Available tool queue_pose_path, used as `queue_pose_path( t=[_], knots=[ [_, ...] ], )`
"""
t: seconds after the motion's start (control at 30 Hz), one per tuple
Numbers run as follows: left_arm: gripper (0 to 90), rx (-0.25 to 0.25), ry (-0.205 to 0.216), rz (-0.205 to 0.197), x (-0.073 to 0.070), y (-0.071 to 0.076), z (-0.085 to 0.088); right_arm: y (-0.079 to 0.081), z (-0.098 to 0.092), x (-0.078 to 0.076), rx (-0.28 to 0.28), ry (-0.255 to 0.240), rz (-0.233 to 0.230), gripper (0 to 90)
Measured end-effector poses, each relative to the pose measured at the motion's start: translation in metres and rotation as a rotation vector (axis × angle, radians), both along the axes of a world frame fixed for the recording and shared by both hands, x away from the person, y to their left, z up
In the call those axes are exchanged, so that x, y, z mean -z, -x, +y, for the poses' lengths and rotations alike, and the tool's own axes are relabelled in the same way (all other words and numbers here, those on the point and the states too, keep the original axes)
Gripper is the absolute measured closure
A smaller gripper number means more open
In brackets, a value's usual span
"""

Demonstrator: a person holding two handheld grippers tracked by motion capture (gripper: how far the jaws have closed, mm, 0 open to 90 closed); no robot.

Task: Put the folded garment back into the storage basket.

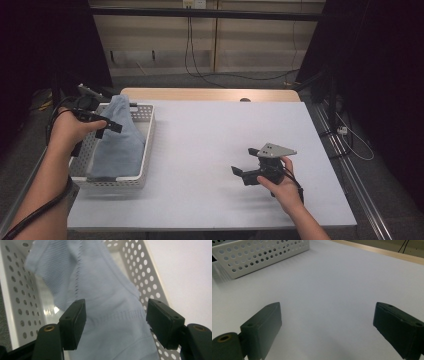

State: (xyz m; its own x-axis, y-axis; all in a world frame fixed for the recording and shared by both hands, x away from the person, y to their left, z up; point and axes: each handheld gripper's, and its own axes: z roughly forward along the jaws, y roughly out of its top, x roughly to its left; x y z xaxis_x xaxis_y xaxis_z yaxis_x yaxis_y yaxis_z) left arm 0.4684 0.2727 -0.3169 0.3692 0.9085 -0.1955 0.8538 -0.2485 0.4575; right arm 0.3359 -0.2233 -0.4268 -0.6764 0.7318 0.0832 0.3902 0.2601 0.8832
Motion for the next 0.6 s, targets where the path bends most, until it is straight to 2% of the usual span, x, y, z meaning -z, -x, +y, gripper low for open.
queue_pose_path(
  t=[0.27, 0.4, 0.6],
  knots=[
    [35.0, 0.003, -0.002, -0.029, 0.009, -0.007, -0.007, 0.0, 0.001, 0.0, -0.002, -0.001, 0.002, 7.6],
    [36.7, -0.01, 0.014, -0.058, 0.012, -0.012, -0.007, 0.0, 0.0, 0.0, -0.002, 0.0, 0.002, 7.6],
    [42.9, -0.012, 0.015, -0.086, 0.014, -0.021, -0.009, 0.0, 0.001, -0.001, -0.006, -0.005, 0.001, 7.6]
  ],
)
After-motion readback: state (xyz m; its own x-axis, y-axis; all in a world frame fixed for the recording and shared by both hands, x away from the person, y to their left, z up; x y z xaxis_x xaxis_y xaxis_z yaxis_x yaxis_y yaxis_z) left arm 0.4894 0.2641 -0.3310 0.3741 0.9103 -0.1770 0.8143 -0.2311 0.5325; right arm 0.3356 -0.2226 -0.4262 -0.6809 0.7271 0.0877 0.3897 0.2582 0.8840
